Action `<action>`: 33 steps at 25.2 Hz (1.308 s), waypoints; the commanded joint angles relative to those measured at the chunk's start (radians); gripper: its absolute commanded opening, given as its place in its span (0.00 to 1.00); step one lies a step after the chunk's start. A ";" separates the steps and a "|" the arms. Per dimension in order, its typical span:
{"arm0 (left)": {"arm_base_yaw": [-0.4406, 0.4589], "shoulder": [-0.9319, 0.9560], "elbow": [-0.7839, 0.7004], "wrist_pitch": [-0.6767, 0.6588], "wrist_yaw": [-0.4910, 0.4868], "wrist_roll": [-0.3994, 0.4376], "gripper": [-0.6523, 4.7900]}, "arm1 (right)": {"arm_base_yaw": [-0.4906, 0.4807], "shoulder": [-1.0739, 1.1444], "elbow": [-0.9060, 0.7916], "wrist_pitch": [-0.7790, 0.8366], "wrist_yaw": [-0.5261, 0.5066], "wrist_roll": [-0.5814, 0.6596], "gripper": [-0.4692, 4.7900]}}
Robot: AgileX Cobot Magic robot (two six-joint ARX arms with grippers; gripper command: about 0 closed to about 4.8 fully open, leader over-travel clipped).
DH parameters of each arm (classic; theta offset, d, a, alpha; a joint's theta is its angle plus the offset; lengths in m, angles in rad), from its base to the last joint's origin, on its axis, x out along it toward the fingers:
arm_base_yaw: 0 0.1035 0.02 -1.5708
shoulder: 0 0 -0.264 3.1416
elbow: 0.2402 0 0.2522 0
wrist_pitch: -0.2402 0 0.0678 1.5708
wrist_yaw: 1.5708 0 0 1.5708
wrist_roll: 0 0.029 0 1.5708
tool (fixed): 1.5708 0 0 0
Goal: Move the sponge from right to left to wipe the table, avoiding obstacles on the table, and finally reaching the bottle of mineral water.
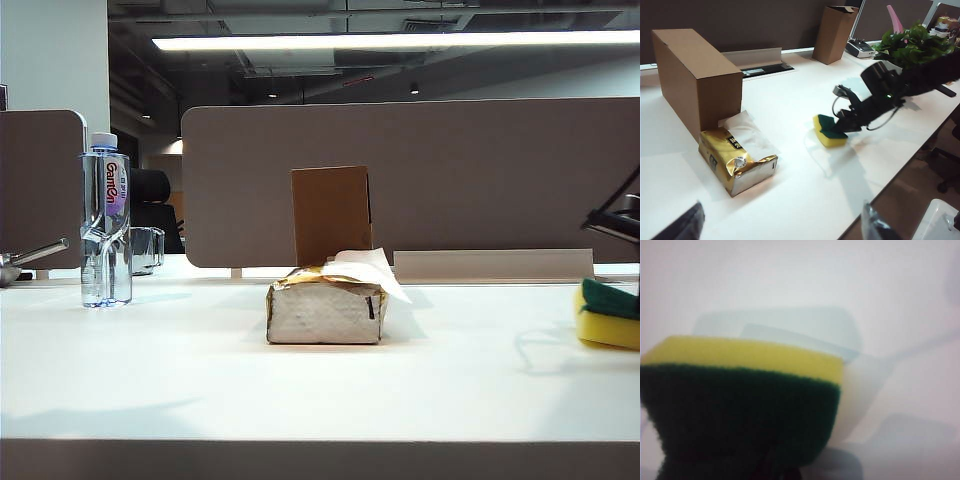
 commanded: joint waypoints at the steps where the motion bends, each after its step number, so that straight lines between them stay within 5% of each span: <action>1: 0.000 0.000 0.007 0.003 0.007 0.004 0.86 | 0.002 -0.064 -0.078 -0.108 0.019 0.016 0.08; 15: 0.000 -0.003 0.008 0.001 0.008 0.004 0.86 | 0.002 -0.353 -0.384 -0.103 0.014 0.092 0.08; 26: 0.000 -0.003 0.008 0.001 0.007 0.004 0.86 | 0.013 -0.531 -0.428 -0.220 0.014 0.093 0.08; 31: 0.000 -0.003 0.008 -0.001 0.007 0.005 0.86 | 0.091 -0.531 -0.428 -0.205 0.020 0.102 0.08; 33: 0.000 -0.003 0.008 -0.023 0.006 0.028 0.86 | 0.191 -0.531 -0.428 -0.158 0.037 0.173 0.08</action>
